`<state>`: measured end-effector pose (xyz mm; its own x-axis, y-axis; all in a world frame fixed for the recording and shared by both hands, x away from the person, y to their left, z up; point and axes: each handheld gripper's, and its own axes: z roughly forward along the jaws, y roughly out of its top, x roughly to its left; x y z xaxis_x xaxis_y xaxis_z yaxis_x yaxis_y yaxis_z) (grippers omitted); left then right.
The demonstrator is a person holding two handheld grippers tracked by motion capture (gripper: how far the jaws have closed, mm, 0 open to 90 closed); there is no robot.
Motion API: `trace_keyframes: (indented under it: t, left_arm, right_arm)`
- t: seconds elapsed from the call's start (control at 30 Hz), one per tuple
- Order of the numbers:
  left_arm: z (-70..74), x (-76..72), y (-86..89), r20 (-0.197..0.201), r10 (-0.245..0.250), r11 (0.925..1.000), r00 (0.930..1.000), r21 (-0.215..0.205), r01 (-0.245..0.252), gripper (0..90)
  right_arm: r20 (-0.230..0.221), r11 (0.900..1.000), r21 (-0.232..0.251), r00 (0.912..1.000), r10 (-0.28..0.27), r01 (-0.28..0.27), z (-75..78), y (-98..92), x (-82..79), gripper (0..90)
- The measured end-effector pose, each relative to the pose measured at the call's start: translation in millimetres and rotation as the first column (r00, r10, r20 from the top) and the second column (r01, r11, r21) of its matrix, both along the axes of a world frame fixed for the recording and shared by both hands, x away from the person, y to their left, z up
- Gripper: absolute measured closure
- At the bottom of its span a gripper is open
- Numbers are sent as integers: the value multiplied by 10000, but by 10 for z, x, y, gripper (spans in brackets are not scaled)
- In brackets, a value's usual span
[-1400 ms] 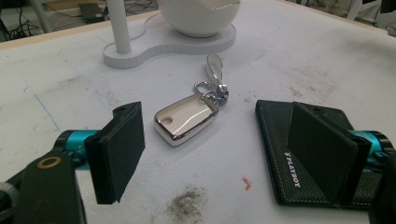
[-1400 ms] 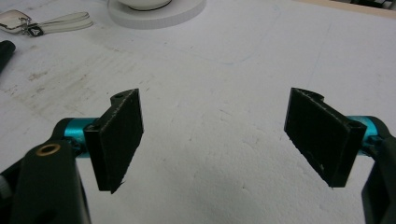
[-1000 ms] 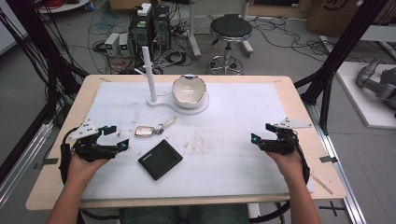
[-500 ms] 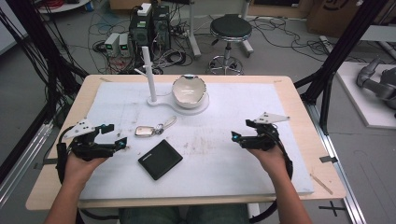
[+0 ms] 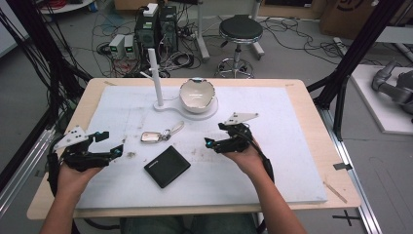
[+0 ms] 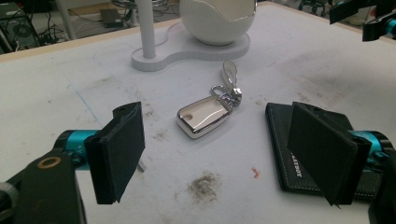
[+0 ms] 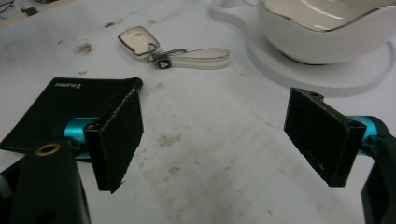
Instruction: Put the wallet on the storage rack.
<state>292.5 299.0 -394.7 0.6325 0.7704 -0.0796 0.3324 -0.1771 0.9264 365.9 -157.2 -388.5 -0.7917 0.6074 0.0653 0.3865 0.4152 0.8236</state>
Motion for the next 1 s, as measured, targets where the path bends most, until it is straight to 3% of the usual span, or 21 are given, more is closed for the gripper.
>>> trace_keyframes:
  t: [0.33,0.57,0.6,0.73,0.77,0.8,0.83,0.87,0.9,0.93,1.0]
  left_arm:
    - [-4,-63,54,12,88,10000,10000,32,-88,195]
    - [-9,-59,28,21,-12,10000,10000,44,12,195]
    - [-12,-58,23,18,-4,10000,10000,64,4,195]
    - [-16,-55,31,-3,-13,10000,10000,76,13,195]
    - [-16,-55,31,-3,-13,10000,10000,76,13,195]
    - [-18,-56,37,-14,25,10000,10000,60,-25,195]
    - [-18,-56,37,-14,25,10000,10000,60,-25,195]
    - [-19,-58,40,-4,50,10000,10000,33,-50,195]
    - [-19,-58,40,-4,50,10000,10000,33,-50,195]
    - [-17,-60,42,8,44,10000,10000,65,-44,196]
    - [-16,-61,40,15,16,10000,10000,88,-16,195]
  right_arm:
    - [-544,9962,-492,9961,692,-719,-165,509,16,201]
    - [-1236,9875,-951,9858,1137,-1258,-320,773,-3,201]
    - [-1525,9827,-1133,9799,1289,-1469,-382,847,-6,201]
    - [-2000,9751,-1309,9681,1509,-1791,-502,980,-21,215]
    - [-2170,9731,-1337,9636,1560,-1877,-524,1002,-25,275]
    - [-2343,9732,-1037,9560,1765,-2051,-538,1002,-18,335]
    - [-2343,9732,-1037,9560,1765,-2051,-538,1002,-18,335]
    - [-2626,9742,-710,9462,1889,-2142,-547,989,-2,406]
    - [-2626,9742,-710,9462,1889,-2142,-547,989,-2,406]
    - [-3090,9691,-360,9249,2215,-2441,-545,972,9,567]
    - [-3182,9704,-302,9226,2180,-2397,-552,971,6,595]
